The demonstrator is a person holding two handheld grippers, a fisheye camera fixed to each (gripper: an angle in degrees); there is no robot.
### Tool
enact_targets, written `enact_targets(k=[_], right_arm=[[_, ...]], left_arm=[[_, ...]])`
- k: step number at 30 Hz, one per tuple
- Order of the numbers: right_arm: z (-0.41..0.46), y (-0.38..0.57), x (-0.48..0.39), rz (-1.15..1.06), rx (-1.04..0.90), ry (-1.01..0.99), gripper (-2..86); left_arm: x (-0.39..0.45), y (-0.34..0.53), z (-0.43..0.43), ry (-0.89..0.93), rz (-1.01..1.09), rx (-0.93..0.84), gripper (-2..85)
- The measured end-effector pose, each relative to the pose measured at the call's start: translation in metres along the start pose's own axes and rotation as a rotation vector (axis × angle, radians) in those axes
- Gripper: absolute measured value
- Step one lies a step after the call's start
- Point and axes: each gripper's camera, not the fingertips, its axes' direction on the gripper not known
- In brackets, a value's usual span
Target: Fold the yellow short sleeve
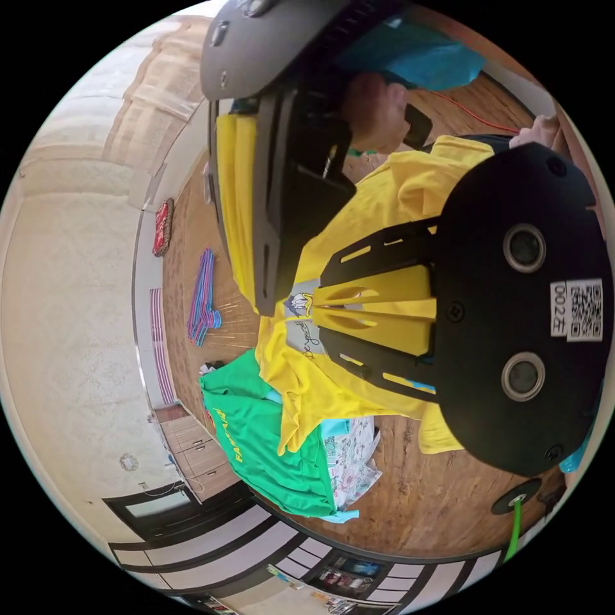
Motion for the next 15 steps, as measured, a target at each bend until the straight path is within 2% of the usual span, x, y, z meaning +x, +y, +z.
enact_targets(k=[4,9,12,15], right_arm=[[0.003,0.021,-0.006,0.043,-0.001,0.043,-0.9],[-0.001,0.054,0.008,0.121,0.017,0.019,-0.9],[-0.008,0.089,0.024,0.069,0.071,-0.032,-0.9],[-0.006,0.120,0.039,0.050,-0.012,-0.015,-0.6]], left_arm=[[-0.002,0.013,0.015,0.079,0.027,-0.098,-1.0],[-0.023,0.017,0.028,0.092,-0.037,-0.192,-1.0],[-0.052,0.018,0.035,0.054,-0.094,-0.210,-1.0],[-0.077,0.022,0.038,-0.022,-0.127,-0.224,-1.0]])
